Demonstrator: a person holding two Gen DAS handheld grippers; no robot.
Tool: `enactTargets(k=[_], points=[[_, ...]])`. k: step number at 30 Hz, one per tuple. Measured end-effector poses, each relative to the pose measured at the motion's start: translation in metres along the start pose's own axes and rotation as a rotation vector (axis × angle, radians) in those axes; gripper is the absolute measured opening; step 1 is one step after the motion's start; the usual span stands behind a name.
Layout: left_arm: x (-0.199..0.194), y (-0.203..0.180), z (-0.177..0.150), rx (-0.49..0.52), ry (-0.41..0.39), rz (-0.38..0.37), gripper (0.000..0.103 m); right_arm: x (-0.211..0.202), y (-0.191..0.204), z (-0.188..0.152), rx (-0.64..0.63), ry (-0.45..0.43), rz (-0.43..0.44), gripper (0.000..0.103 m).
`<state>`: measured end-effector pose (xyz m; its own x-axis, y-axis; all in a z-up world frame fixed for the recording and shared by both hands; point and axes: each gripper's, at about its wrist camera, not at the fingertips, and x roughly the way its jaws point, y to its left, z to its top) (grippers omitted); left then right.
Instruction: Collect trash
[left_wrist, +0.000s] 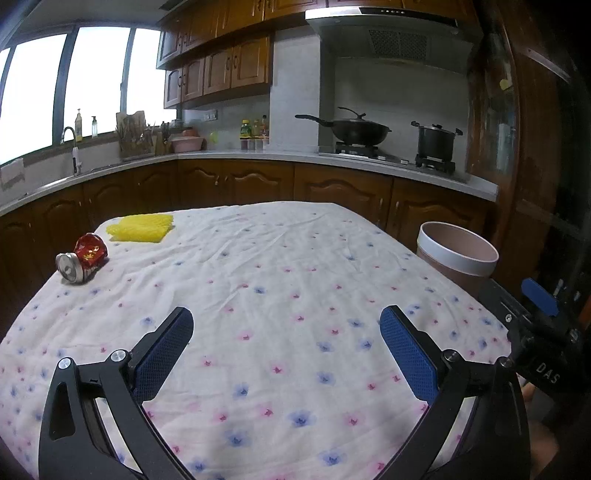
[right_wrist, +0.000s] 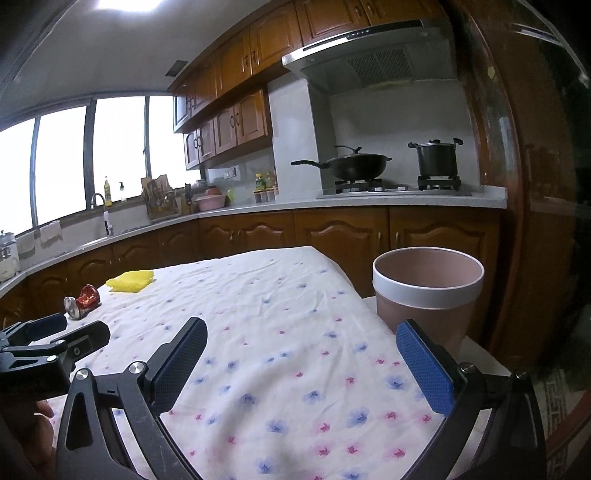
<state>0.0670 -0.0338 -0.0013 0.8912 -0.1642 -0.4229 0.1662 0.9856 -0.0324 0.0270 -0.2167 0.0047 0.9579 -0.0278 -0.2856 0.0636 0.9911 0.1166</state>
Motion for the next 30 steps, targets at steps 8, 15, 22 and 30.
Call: enactTargets(k=[8,15,22,30], points=[[-0.0012,-0.0006,-0.0007,-0.005,0.000,0.001,0.103,0.0017,0.0002,-0.0008,0.003,0.007,0.006,0.103],[-0.0030,-0.0015,-0.0007,0.002,-0.009,0.006,0.103,0.0028,0.0017,-0.0013,0.001,0.011,0.015,0.103],[-0.0032,-0.0021,-0.0008,0.005,-0.012,0.008,0.103,0.0036,0.0021,-0.0011,0.001,0.012,0.022,0.103],[-0.0045,-0.0023,-0.0009,0.003,-0.013,0.010,0.103,0.0035,0.0028,-0.0022,0.004,0.012,0.022,0.103]])
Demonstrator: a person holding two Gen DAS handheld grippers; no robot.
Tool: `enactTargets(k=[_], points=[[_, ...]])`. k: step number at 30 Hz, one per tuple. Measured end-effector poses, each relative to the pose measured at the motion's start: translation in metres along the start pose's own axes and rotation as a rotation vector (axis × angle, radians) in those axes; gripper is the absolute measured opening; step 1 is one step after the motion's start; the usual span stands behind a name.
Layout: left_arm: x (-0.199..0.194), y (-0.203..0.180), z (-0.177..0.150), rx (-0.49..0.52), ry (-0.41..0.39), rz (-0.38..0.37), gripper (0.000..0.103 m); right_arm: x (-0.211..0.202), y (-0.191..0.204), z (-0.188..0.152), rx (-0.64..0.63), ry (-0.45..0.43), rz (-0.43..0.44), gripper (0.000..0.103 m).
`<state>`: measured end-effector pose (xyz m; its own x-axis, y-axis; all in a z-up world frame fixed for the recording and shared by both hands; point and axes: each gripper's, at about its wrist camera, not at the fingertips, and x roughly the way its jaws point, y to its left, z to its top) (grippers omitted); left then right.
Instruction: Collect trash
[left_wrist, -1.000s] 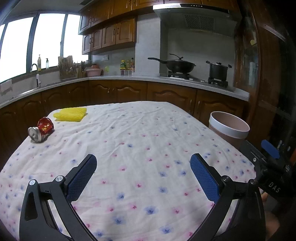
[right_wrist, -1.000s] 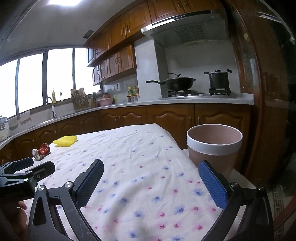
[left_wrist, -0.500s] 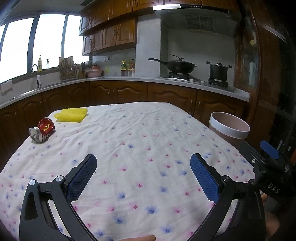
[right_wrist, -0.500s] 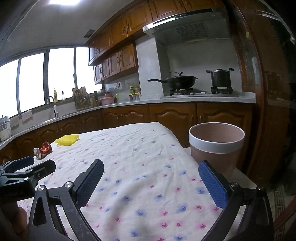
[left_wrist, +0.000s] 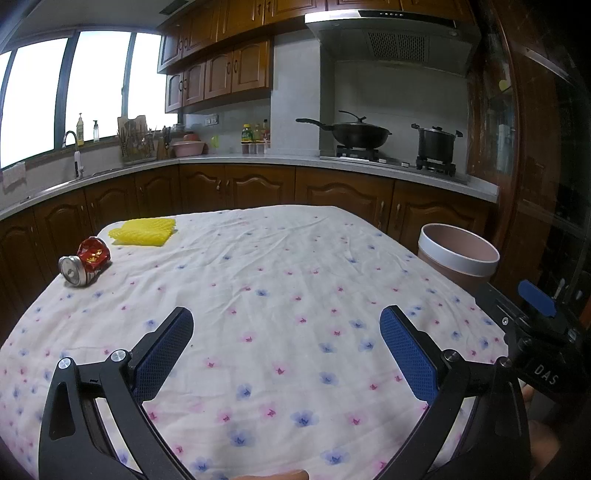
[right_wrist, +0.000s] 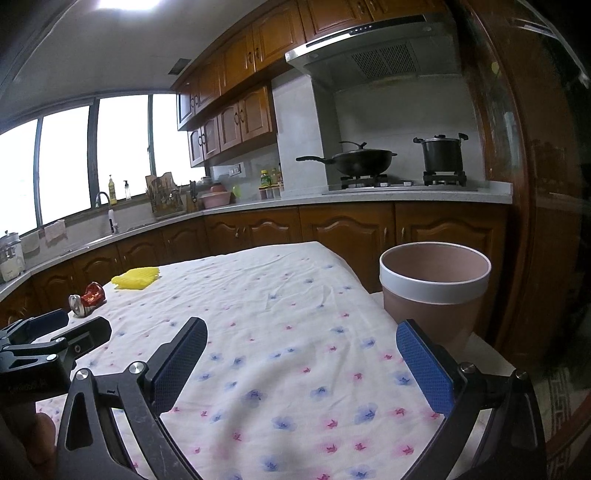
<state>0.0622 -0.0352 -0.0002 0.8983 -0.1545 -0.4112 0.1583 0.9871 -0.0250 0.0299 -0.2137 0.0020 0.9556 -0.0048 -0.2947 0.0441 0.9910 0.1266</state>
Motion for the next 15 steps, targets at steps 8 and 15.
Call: enactTargets(k=[8,15], points=[[-0.0038,-0.0029,0.0007,0.006,-0.007,0.004,0.103,0.0001,-0.0001,0.0002,0.001,0.001,0.001,0.103],[-0.0032,-0.0029,0.0003,0.003,-0.005,0.002,0.103,0.0010,-0.0004,0.0005,0.001,0.001,0.001,0.103]])
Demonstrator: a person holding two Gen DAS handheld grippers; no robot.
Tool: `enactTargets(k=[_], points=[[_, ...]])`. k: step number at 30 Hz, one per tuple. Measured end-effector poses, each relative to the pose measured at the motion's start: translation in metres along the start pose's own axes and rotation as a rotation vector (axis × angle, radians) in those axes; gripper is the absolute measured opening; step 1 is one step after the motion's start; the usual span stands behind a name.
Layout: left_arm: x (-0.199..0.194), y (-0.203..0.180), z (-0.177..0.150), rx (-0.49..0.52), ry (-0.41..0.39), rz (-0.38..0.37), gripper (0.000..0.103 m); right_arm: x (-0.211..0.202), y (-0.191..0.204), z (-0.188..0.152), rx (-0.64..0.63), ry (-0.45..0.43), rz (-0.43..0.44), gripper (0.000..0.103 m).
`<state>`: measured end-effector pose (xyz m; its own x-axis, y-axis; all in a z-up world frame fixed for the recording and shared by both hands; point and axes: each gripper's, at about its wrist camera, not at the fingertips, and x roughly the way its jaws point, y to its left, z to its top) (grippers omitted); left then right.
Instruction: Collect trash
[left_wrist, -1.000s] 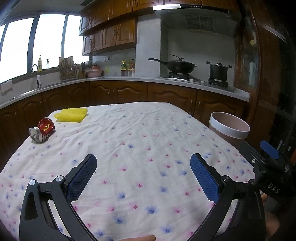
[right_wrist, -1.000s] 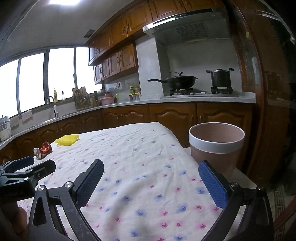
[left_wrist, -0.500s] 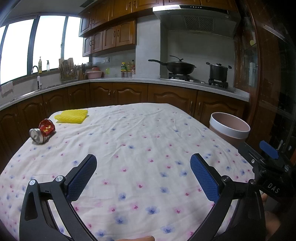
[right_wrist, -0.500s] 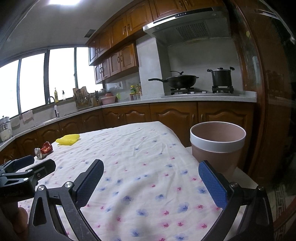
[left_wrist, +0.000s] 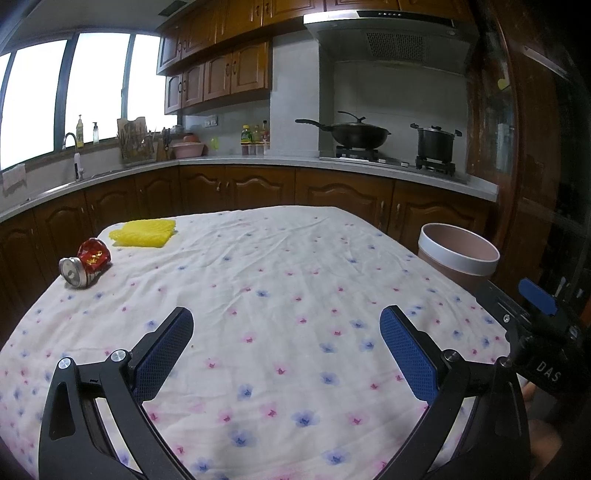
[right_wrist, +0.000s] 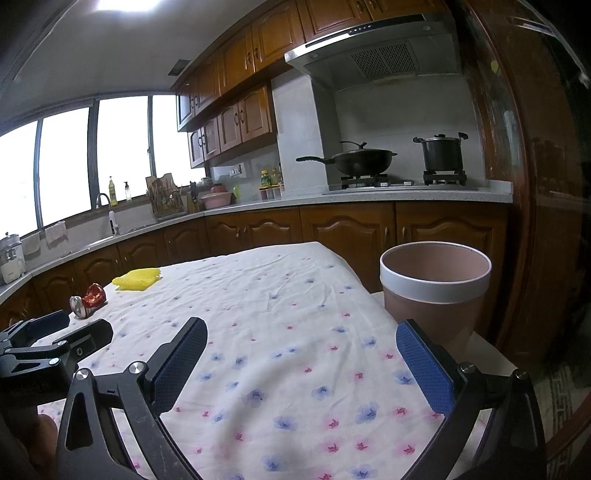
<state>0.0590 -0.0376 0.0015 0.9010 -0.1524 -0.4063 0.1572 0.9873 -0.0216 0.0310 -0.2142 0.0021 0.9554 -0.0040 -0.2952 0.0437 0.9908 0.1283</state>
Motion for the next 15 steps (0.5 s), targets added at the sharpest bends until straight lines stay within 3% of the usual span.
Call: enactTargets(k=[15], points=[[0.0013,-0.0019,-0.0010,0.007,0.004,-0.009,0.103,-0.0004,0.0000,-0.0003,0.002,0.001,0.000,0.103]])
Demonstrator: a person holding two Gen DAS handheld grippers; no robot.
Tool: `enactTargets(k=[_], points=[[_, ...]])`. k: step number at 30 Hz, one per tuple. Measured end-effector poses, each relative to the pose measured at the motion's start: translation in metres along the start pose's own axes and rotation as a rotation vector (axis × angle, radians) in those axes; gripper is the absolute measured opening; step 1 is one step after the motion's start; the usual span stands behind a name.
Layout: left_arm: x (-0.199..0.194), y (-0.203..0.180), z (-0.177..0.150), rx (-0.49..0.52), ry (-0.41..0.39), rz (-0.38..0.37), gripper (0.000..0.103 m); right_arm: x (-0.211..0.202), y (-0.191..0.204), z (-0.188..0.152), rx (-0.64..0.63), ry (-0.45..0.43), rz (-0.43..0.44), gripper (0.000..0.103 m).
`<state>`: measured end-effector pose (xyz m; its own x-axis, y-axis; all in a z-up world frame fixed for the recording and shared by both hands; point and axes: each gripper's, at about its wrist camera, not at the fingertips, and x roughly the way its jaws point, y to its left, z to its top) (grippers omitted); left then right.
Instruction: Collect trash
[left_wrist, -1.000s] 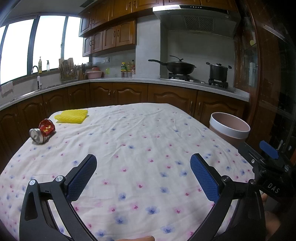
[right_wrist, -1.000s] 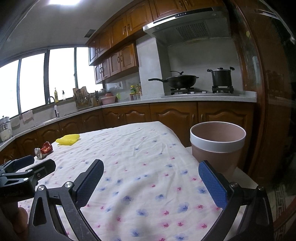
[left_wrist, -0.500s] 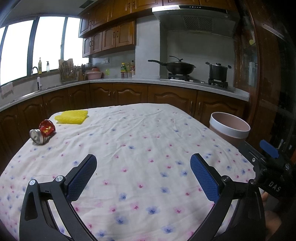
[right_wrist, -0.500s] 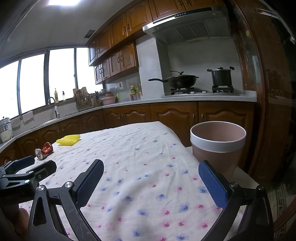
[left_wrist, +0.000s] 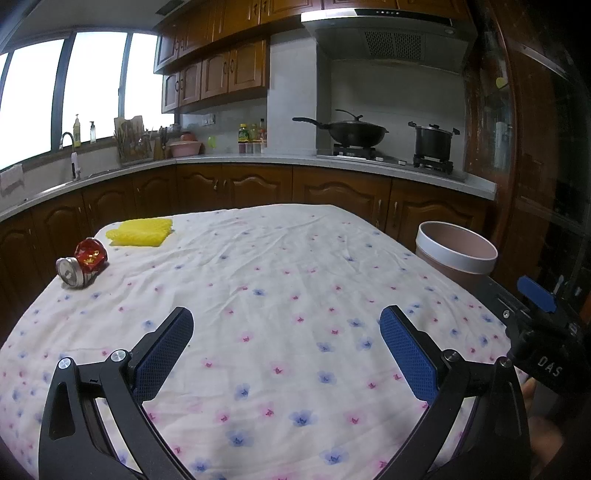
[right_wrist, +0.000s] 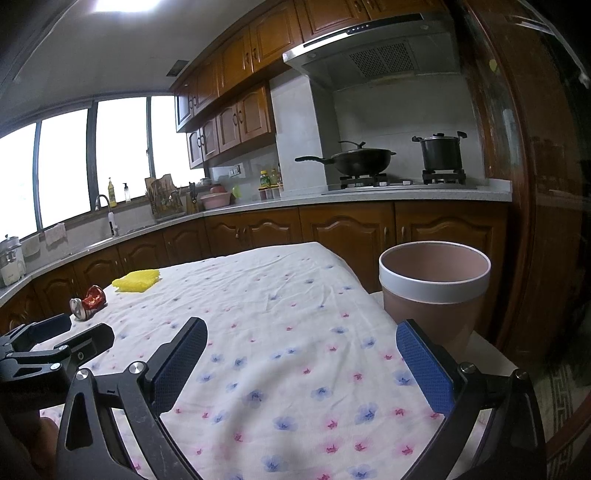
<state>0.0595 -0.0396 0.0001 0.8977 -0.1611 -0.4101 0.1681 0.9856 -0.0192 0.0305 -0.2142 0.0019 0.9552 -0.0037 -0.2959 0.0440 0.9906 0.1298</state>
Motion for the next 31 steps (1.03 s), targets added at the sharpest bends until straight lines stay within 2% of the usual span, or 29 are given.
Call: enactTargets(k=[31], points=[[0.010,0.003,0.000,-0.010,0.026,-0.023,0.103,0.005,0.005,-0.001,0.007,0.024,0.001,0.103]])
